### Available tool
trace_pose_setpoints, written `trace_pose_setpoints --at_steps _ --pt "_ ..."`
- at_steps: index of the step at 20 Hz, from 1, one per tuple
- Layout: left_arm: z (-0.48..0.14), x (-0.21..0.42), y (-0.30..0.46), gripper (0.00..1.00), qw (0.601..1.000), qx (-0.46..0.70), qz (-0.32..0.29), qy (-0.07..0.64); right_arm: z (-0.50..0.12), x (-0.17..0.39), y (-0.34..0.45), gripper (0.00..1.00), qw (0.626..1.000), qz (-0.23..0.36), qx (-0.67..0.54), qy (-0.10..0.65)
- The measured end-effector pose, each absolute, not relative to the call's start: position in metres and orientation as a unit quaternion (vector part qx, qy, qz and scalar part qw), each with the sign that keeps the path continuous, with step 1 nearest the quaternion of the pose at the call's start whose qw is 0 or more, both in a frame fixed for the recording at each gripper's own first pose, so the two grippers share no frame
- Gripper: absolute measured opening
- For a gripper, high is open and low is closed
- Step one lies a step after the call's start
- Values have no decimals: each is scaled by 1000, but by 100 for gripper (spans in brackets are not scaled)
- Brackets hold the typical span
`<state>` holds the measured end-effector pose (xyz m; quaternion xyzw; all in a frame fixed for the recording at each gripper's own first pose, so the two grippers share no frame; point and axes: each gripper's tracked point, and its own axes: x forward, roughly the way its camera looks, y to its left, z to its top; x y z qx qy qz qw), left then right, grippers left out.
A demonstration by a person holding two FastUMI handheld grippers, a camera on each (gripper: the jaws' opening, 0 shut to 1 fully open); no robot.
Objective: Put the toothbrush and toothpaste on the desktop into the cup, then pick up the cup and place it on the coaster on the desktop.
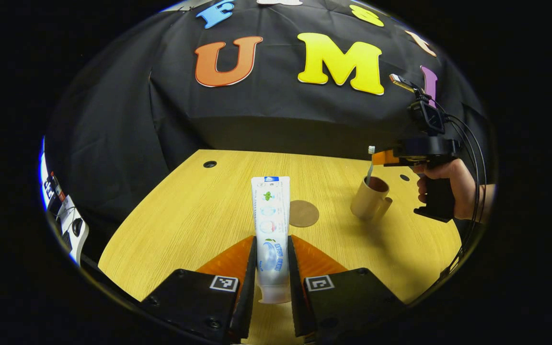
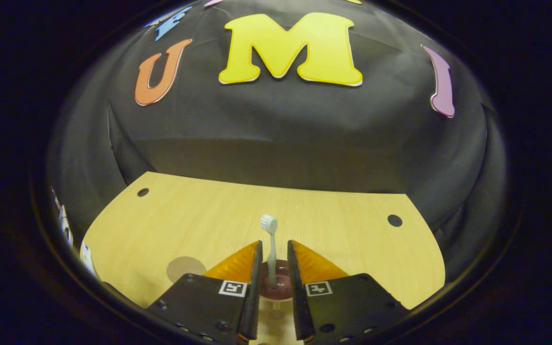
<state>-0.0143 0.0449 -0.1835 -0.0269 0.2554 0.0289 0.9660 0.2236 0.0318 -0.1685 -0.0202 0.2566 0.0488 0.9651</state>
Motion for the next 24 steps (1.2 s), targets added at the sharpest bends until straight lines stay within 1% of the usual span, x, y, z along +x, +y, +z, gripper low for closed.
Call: trace_pose_setpoints --at_steps 1,3,4,9,11,12,17,20,24 --pt "-179 -11 43 37 968 -27 28 247 -164 221 31 34 966 48 -20 252" --pt "-168 -4 38 37 972 -26 25 232 -152 211 27 37 969 48 -16 242" --pt "-162 1 34 37 974 -26 23 223 -147 204 24 40 970 48 -13 239" --pt "-133 42 -7 36 985 -20 -14 172 -123 163 -11 41 974 41 -7 222" --pt "-127 64 -33 36 987 -17 -37 156 -119 148 -33 45 975 31 1 220" --pt "-125 76 -48 37 988 -14 -49 147 -119 140 -45 43 975 25 3 220" --pt "-122 138 -123 36 990 -3 -98 105 -132 119 -113 43 972 -14 3 235" --pt "-126 165 -157 36 990 -5 -110 83 -147 114 -150 43 967 -40 9 253" --pt "-138 194 -189 36 993 -13 -107 53 -165 110 -178 43 961 -50 6 272"
